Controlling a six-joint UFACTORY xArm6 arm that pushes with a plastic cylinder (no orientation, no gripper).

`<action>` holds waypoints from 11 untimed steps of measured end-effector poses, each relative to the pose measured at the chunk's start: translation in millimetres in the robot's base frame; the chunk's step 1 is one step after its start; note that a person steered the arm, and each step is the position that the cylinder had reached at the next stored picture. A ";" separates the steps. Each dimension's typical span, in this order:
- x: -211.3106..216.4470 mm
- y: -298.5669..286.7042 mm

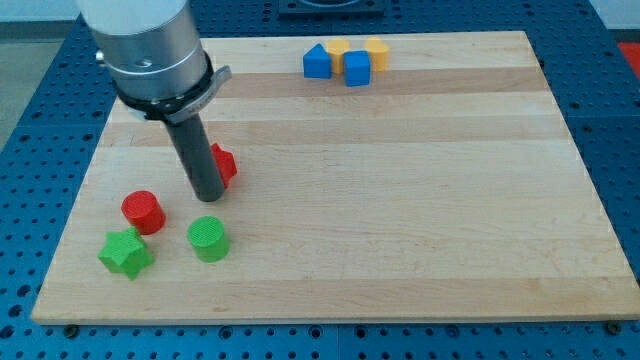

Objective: Separate the red star from the blocks

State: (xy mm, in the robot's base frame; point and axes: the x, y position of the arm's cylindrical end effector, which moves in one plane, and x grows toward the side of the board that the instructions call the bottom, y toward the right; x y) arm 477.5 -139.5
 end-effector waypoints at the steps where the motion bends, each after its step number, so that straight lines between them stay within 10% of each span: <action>1: -17.8 2.5; 5: -114.0 9.5; 11: -131.9 -92.1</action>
